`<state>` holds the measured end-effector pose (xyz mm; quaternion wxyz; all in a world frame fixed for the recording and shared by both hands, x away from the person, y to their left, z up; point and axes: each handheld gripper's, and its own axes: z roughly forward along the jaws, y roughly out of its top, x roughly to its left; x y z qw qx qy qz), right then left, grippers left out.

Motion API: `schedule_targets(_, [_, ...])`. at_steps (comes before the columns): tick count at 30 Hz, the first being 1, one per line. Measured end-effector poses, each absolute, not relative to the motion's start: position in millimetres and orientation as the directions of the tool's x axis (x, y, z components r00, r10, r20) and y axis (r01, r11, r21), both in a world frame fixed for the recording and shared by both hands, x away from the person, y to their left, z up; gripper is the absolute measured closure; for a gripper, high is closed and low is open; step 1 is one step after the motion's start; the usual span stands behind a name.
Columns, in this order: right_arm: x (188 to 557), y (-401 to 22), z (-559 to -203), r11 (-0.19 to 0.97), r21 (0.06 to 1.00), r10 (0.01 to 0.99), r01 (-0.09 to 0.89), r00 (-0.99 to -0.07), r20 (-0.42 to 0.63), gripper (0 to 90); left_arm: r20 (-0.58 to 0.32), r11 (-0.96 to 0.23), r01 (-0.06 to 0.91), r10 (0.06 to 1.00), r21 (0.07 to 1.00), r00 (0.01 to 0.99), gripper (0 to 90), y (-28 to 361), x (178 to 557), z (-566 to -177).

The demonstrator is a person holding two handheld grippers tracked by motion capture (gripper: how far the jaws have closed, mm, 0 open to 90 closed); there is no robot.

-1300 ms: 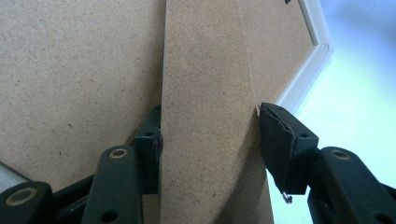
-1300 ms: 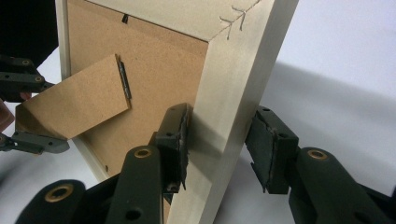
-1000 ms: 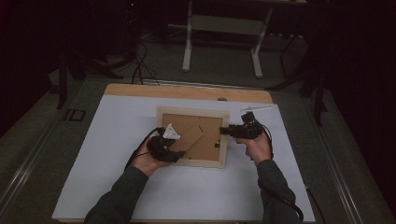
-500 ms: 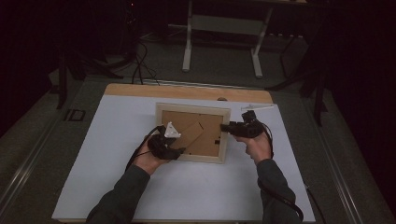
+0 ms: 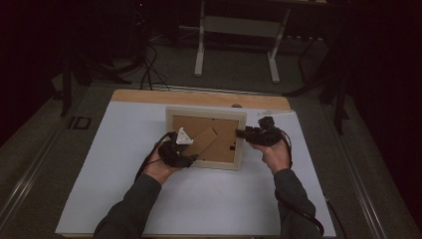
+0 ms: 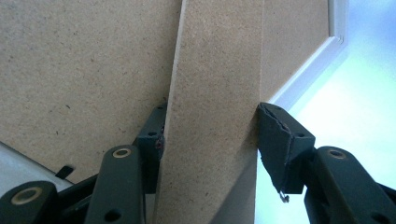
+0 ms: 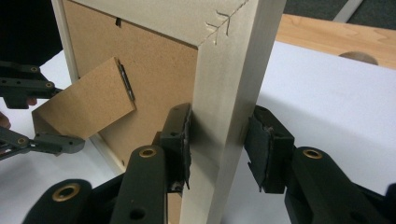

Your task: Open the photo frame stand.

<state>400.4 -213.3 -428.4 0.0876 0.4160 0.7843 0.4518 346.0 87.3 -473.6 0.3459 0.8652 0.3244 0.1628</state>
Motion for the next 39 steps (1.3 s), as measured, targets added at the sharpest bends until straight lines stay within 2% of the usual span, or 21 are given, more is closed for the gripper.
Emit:
schedule_targets(4, [399,-214,-427,0.253,0.789,0.721,0.559,-0.653,0.232,62.6,0.07,-0.547,0.463,0.696,0.697,0.715,51.5,87,350,-475])
schedule_targets(7, [396,-213,-427,0.28,0.795,0.714,0.539,-0.67,0.203,63.0,-0.001,-0.483,0.497,0.717,0.721,0.697,55.2,94,357,-474])
schedule_targets(21, [392,-207,-424,0.302,0.812,0.727,0.499,-0.672,0.143,63.4,0.062,-0.505,0.479,0.732,0.718,0.679,55.7,91,361,-472])
schedule_targets(39, [382,-199,-422,0.368,0.821,0.726,0.436,-0.687,0.04,64.5,0.083,-0.501,0.481,0.75,0.719,0.656,55.8,89,364,-474])
